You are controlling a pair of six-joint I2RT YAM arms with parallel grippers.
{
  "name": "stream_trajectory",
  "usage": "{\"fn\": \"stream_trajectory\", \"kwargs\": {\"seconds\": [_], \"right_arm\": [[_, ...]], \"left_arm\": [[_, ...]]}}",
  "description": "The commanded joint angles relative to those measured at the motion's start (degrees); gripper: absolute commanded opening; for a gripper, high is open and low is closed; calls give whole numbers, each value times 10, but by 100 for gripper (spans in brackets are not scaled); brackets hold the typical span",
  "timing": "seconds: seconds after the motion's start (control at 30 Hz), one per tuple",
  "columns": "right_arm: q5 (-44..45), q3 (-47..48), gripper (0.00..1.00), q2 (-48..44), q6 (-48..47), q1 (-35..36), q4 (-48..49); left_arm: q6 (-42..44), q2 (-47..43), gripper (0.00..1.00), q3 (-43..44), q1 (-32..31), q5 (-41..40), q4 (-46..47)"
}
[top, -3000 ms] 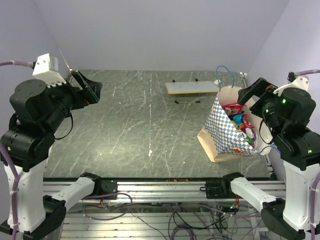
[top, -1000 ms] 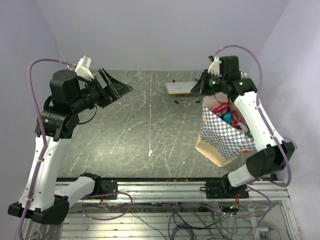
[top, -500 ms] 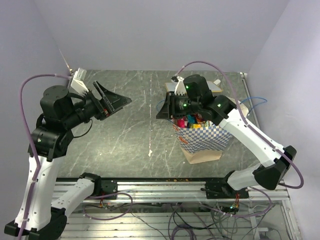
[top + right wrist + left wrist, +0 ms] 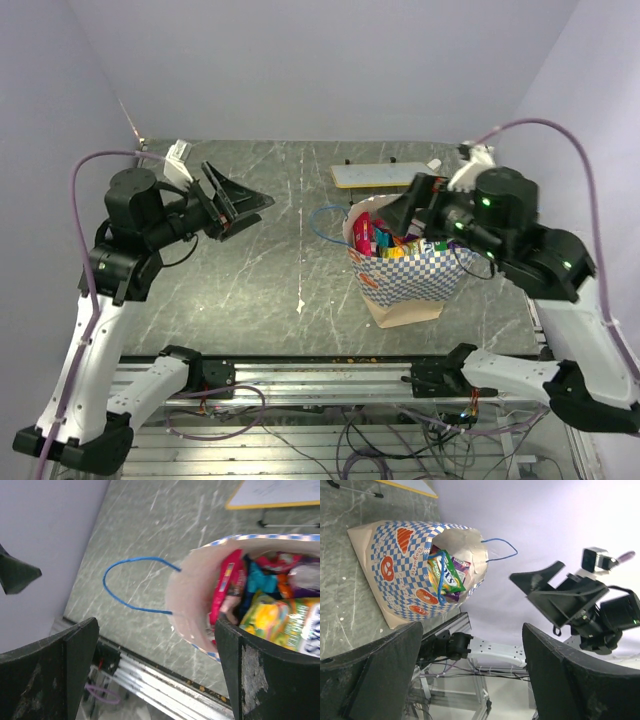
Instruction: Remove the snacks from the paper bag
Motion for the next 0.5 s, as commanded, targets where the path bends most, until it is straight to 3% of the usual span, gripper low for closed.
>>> {"fn": "stream_trajectory", "kwargs": {"seconds": [0.0, 0.17, 0.3, 0.47], "right_arm": [[165, 25, 100, -54, 20, 1, -66], [269, 62, 100, -60, 49, 0, -157], [276, 86, 100, -56, 28, 0, -192], [310, 125, 100, -16, 1, 0, -244]], "left_arm": [[10, 46, 90, -5, -41, 0, 38], [59, 114, 85, 49, -131, -86, -3], [32, 126, 84, 15, -150, -91, 52], [30, 150, 82, -4, -205, -141, 48]]}}
